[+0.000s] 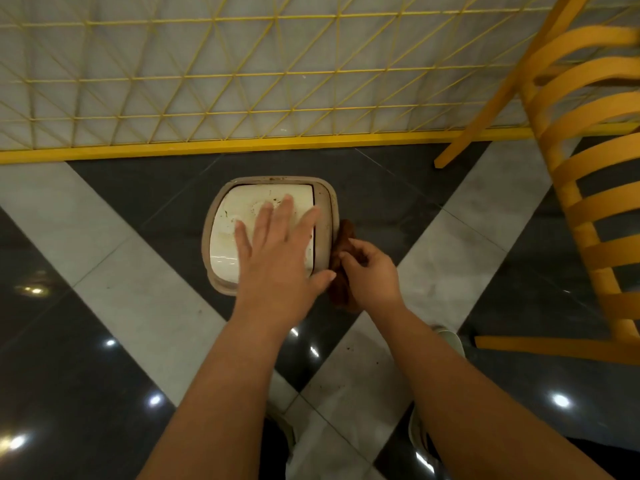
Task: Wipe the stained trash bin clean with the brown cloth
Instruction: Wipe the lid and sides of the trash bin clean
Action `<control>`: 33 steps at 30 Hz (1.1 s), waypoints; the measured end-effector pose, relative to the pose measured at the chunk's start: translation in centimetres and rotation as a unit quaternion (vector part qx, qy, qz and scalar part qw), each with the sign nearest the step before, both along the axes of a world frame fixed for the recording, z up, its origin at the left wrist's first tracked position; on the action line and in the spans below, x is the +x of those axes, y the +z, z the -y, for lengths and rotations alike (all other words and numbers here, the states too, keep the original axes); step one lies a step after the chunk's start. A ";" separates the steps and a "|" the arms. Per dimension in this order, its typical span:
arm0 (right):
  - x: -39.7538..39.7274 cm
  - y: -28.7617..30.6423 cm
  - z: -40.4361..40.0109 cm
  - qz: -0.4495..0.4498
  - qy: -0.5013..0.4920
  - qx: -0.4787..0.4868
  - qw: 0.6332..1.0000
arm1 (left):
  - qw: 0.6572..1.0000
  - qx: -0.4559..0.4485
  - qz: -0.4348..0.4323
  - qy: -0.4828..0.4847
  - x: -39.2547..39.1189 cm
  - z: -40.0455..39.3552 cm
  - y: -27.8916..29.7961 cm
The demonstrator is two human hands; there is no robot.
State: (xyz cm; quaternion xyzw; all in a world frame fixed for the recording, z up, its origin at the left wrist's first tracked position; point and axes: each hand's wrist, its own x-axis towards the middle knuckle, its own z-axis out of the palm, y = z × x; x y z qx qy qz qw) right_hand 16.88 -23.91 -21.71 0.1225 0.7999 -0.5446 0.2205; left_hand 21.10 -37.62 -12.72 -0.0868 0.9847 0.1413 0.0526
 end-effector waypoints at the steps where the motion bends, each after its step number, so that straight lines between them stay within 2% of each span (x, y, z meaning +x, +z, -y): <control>1: 0.2 -0.2 0.2 0.000 -0.010 -0.003 1.000 | 1.000 -0.008 0.007 -0.008 0.0 -0.4 -0.1; 15: 3.0 -0.3 1.3 0.106 -0.056 -0.065 0.991 | 0.999 -0.022 0.024 0.007 0.7 1.1 -0.4; 21: -1.7 -0.1 2.9 0.092 -0.105 -0.059 0.988 | 1.000 -0.023 0.017 -0.007 1.2 1.2 -0.8; 25: -4.8 0.6 3.7 0.053 -0.090 -0.037 0.994 | 0.999 -0.024 0.025 -0.007 0.9 1.4 -0.9; 33: 4.7 -1.3 3.9 0.125 -0.125 -0.072 0.982 | 0.998 -0.058 0.026 -0.010 0.9 2.2 -0.5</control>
